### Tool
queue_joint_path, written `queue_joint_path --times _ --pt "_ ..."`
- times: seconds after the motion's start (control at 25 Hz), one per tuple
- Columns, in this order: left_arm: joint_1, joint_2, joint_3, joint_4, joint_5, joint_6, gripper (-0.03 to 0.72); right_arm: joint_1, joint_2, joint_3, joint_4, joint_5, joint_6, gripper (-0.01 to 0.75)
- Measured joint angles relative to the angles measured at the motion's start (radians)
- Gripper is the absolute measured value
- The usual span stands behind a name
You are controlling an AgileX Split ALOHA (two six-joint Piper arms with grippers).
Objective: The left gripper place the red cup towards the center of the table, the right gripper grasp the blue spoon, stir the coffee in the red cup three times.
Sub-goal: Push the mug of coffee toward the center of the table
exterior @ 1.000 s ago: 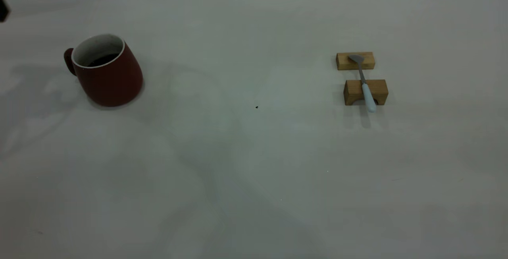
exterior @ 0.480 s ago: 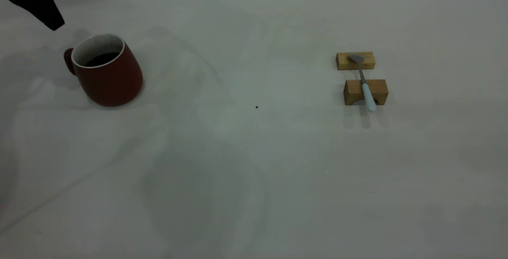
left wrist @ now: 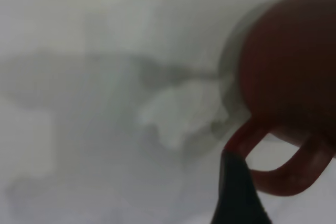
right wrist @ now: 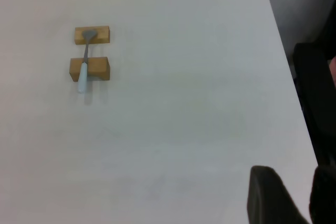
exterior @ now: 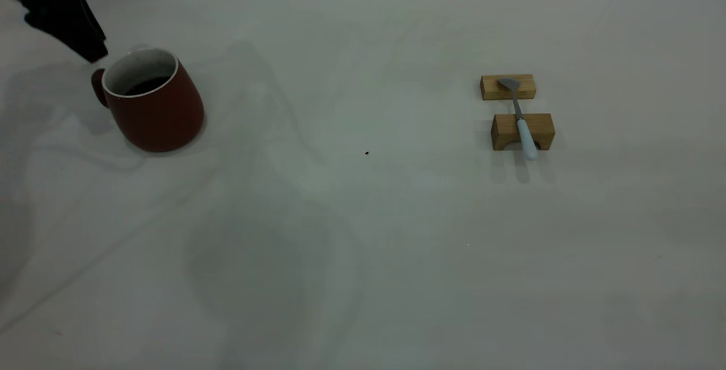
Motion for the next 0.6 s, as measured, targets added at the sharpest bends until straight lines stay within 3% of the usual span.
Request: queue_joint_path --times 0.6 --pt "-0.037 0.042 -0.009 -0.001 0.006 0.075 0.521 0.000 0.000 0.000 0.001 0.000 -0.006 0.237"
